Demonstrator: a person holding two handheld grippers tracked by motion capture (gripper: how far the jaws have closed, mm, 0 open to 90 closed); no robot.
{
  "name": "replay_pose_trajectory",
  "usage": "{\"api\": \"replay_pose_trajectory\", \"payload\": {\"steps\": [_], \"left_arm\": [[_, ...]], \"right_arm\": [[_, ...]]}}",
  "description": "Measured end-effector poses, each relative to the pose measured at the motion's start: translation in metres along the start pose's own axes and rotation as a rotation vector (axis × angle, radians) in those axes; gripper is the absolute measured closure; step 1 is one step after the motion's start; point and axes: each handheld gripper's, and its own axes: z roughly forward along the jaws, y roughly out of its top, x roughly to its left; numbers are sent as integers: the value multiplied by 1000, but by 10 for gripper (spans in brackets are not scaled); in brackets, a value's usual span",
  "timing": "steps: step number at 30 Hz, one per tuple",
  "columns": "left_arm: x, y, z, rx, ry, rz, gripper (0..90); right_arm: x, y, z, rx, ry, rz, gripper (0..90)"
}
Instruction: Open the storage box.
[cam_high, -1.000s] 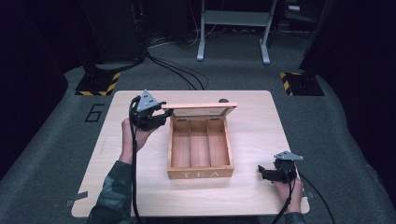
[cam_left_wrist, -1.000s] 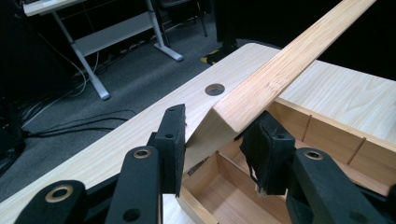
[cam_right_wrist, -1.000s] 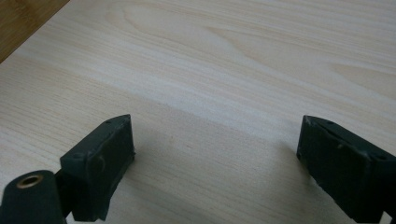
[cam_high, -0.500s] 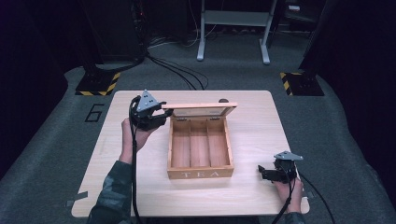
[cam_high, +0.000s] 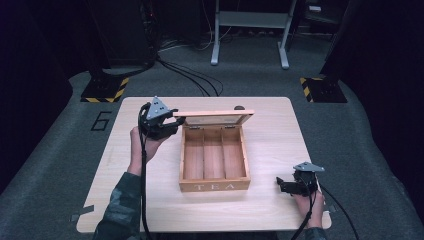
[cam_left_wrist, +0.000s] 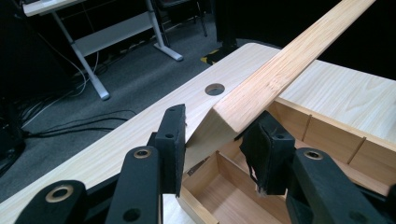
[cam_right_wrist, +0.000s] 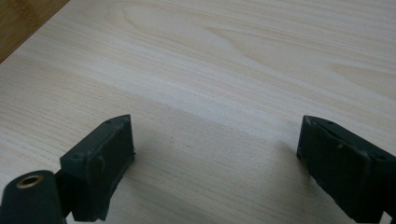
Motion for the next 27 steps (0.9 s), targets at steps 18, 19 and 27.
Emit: {"api": "replay_pose_trajectory", "payload": {"steps": [18, 19, 27], "left_arm": [[-8, -6, -4, 6, 1, 25, 598], [-9, -8, -5, 2, 6, 27, 599], [-21, -16, -8, 5, 30, 66, 597]], "right_arm": [[0, 0, 0, 0, 0, 1, 104], [0, 0, 0, 0, 0, 1, 104], [0, 0, 0, -1, -1, 1, 104]]}}
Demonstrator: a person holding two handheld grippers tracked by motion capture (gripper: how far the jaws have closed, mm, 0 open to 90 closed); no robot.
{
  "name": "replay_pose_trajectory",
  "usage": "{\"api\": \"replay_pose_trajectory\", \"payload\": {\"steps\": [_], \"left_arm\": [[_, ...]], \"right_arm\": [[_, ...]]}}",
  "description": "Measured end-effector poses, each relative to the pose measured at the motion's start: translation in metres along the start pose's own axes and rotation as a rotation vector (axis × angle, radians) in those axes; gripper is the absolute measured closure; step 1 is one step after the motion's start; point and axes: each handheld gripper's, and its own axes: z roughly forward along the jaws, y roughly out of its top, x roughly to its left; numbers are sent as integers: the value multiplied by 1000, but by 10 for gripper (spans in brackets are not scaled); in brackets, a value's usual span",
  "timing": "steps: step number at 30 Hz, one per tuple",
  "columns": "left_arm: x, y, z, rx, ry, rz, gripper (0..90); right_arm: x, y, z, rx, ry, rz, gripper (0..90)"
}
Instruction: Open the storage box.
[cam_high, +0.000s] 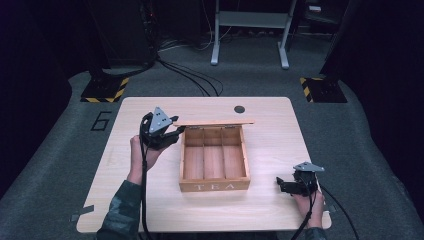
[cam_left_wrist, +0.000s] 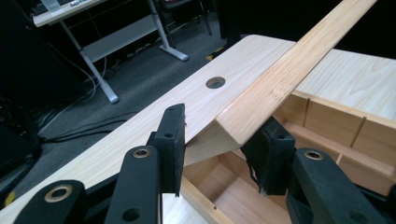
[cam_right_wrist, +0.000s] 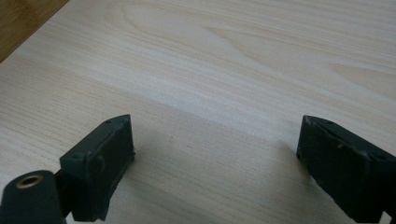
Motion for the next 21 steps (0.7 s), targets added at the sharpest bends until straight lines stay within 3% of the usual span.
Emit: {"api": "replay_pose_trajectory", "payload": {"steps": [7, 18, 21], "left_arm": [[-12, -6, -3, 10, 18, 32, 594], [-35, -25, -8, 10, 68, 115, 588], [-38, -29, -8, 10, 66, 119, 577]], "right_arm": [[0, 0, 0, -1, -2, -2, 104], [-1, 0, 0, -1, -2, -12, 109], [0, 0, 0, 2, -2, -4, 109]]}}
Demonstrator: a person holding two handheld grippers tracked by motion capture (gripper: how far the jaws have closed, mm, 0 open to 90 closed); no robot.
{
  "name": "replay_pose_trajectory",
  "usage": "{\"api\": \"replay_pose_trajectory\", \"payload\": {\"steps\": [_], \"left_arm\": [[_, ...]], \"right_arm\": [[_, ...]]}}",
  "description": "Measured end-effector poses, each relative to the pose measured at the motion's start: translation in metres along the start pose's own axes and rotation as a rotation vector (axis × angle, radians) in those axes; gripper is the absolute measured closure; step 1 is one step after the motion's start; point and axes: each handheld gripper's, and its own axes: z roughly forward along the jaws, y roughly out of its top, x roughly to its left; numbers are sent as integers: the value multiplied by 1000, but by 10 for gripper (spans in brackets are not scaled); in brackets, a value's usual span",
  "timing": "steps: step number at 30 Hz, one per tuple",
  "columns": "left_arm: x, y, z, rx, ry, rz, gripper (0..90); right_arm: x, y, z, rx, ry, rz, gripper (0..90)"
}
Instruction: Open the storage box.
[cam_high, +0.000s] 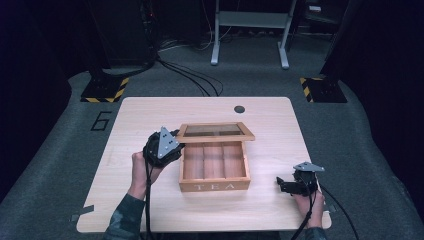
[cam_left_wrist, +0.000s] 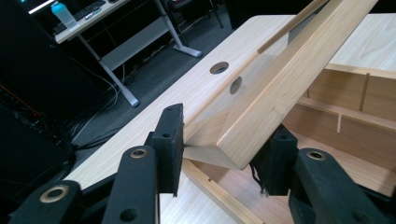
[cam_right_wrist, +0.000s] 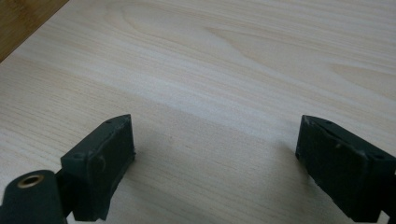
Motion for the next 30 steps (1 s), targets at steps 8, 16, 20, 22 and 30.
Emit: {"api": "replay_pose_trajectory", "payload": {"steps": [8, 16, 20, 22, 30], "left_arm": [[-11, -16, 0, -6, -26, -65, 488], [-24, -40, -2, 8, -52, -128, 444], [-27, -52, -3, 13, -85, -168, 434], [-30, -59, -2, 22, -104, -201, 427], [-40, -88, 6, 72, -204, -284, 447]], "right_arm": [[-1, 0, 0, -3, 0, -8, 109], [-1, 0, 0, -3, 0, -7, 109], [-1, 0, 0, -3, 0, -8, 109], [-1, 0, 0, -3, 0, -8, 109], [-1, 0, 0, -3, 0, -8, 109]]}}
